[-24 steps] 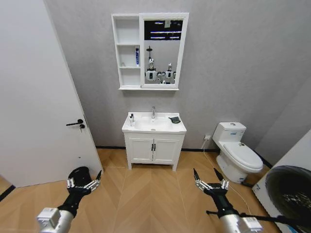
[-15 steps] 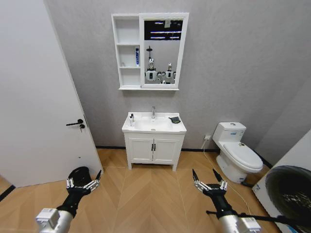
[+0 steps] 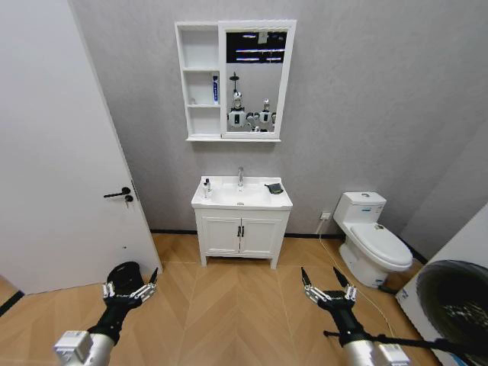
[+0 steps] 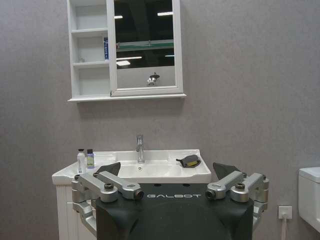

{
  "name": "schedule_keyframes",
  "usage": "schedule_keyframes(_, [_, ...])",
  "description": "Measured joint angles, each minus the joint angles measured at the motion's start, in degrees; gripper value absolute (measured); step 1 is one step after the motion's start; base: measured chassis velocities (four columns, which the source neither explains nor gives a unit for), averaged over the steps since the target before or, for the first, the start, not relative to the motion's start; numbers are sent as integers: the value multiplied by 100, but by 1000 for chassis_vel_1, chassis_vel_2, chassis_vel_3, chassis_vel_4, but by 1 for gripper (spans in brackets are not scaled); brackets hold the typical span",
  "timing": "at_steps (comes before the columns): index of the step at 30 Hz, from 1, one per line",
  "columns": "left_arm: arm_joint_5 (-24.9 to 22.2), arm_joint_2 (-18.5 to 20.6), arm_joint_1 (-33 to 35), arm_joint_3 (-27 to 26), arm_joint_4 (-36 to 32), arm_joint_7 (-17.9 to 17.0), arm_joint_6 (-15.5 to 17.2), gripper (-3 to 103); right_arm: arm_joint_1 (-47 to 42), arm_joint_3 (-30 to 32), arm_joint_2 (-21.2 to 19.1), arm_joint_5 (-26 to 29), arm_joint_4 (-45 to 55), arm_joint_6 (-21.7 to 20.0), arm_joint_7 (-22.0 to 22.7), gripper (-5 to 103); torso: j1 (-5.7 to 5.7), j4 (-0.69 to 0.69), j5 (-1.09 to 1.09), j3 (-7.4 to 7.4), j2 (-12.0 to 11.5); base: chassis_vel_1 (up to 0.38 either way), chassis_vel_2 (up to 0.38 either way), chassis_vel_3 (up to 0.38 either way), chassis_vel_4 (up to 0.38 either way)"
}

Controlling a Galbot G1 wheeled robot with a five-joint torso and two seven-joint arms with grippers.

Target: Move facial cleanser and shampoo from washbasin to cabinet, then wipe washbasin with towel.

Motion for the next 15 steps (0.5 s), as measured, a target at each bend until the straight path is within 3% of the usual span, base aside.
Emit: schedule_keyframes(15, [117,-14,-110,194,161,15,-40,96,-146,18,177,-188,-44,152,-222,100,-1,0,-1,-1,1,0,0,0,0])
